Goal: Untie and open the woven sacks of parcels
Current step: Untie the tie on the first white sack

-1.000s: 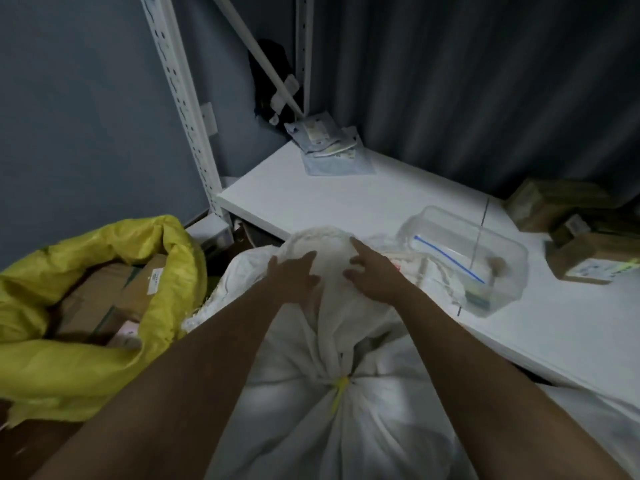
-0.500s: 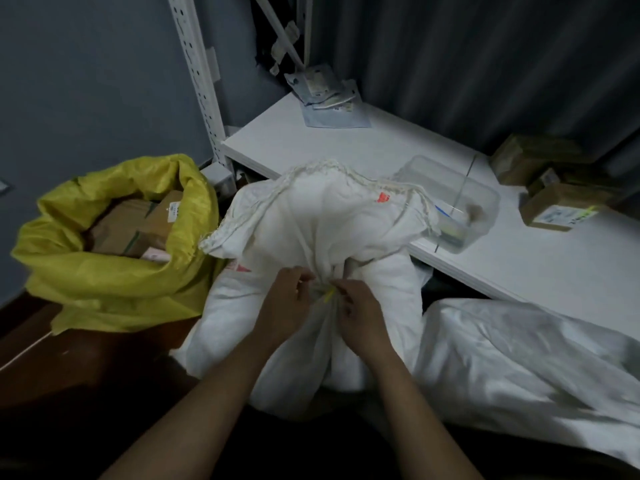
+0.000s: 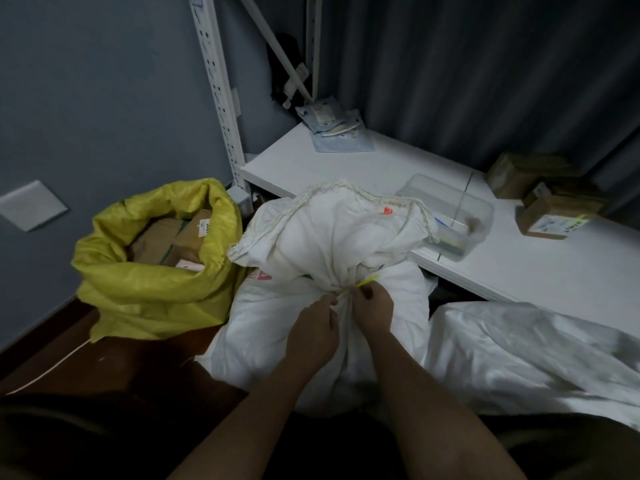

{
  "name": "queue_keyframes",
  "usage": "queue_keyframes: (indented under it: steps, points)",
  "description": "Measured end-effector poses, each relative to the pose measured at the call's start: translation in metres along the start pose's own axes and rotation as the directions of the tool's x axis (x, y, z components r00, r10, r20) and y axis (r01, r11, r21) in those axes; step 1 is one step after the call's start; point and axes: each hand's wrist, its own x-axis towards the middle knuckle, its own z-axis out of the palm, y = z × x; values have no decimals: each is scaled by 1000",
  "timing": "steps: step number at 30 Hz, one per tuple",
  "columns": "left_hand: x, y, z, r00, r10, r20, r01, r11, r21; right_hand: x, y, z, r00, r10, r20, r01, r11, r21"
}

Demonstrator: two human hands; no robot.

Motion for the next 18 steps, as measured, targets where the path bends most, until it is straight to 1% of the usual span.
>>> queue_keyframes:
  steps: [2, 3, 5, 6, 8, 10, 12, 13, 15, 17, 18]
  points:
    - [-8, 2, -3, 1000, 27, 15, -28, 999, 36, 0, -4, 1, 1000, -1, -12, 1, 1000, -19]
    - [-10, 3, -7, 999, 41, 15, -42, 998, 56, -4, -7, 1, 999, -28, -23, 28, 999, -20]
    - [-13, 3, -14, 998, 57, 5, -57, 994, 88, -16, -14, -2, 990, -137, -32, 136, 990, -38]
    - [-15, 3, -18, 996, 87, -12, -86, 992, 90, -24, -17, -6, 982, -186, -24, 185, 982, -40]
    - [-19, 3, -24, 982, 190, -15, -188, 979, 79, -41, -22, -17, 967, -255, 6, 255, 966, -32]
    - [-23, 5, -27, 957, 290, -2, -288, 951, 113, -58, -26, -29, 958, -285, 41, 286, 957, -45]
    - [-28, 7, -30, 915, 401, -28, -393, 907, 151, -74, -29, -43, 951, -300, 75, 305, 949, -76]
    - [-32, 6, -28, 891, 450, -63, -434, 884, 174, -82, -31, -49, 947, -309, 88, 316, 945, -84]
    - [-39, 6, -28, 869, 478, -129, -439, 864, 245, -96, -36, -59, 937, -332, 109, 341, 937, -78]
    - [-44, 6, -30, 887, 426, -178, -374, 889, 263, -109, -39, -63, 931, -341, 133, 351, 934, -61]
    - [-45, 4, -31, 898, 405, -171, -355, 898, 261, -114, -38, -62, 933, -331, 137, 340, 939, -48]
